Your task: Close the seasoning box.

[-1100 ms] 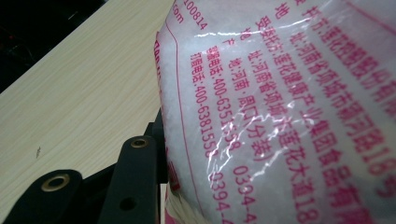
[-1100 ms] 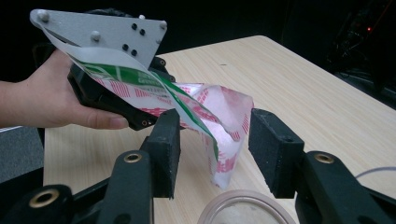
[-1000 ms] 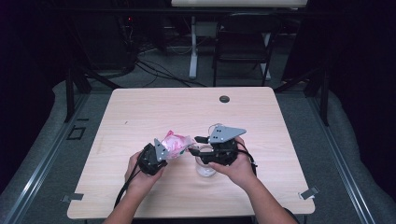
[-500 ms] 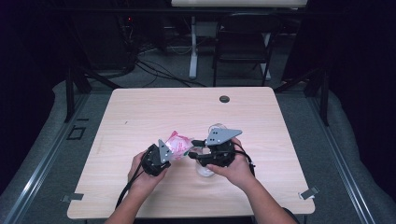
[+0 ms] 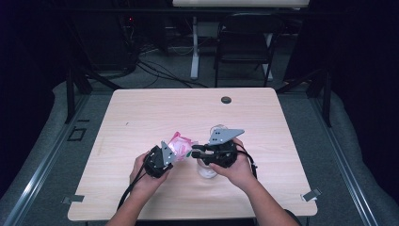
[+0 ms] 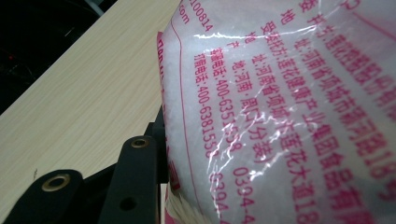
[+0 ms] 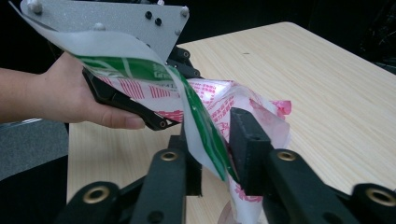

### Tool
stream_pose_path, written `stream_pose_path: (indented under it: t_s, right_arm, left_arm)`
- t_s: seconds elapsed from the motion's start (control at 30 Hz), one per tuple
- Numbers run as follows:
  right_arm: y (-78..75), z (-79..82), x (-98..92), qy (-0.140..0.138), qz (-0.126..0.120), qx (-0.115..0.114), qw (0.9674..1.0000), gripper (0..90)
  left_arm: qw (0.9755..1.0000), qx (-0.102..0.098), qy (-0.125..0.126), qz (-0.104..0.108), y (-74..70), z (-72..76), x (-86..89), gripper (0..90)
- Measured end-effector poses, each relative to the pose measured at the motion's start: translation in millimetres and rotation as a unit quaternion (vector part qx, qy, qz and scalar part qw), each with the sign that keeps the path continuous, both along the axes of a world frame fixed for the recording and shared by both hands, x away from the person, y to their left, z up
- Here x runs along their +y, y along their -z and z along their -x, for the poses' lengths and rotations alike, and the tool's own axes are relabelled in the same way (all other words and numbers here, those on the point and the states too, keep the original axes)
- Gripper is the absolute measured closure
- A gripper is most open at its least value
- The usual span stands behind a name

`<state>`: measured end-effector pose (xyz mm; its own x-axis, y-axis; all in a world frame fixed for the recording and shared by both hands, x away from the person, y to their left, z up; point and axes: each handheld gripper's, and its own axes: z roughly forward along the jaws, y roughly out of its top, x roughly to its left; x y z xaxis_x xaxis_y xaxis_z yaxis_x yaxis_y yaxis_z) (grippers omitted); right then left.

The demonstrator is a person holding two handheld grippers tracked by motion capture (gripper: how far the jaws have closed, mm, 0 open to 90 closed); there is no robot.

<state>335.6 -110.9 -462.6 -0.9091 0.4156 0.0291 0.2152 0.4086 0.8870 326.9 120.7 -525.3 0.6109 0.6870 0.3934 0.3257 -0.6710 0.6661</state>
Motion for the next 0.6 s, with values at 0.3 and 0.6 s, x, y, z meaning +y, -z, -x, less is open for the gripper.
stream_pose_path:
  t_s: [0.3,0.6]
  right_arm:
    - [1.7,-1.2,-1.5,-0.003,-0.007,0.017,0.9998,89.2]
    - [2.0,-2.4,-2.8,0.005,-0.015,0.043,0.9989,90.0]
  left_arm:
    - [0.9999,-0.012,0.003,-0.012,-2.2,-2.2,-1.9,61.7]
    - [0.9992,-0.031,0.005,-0.023,-4.2,-3.9,-3.1,61.7]
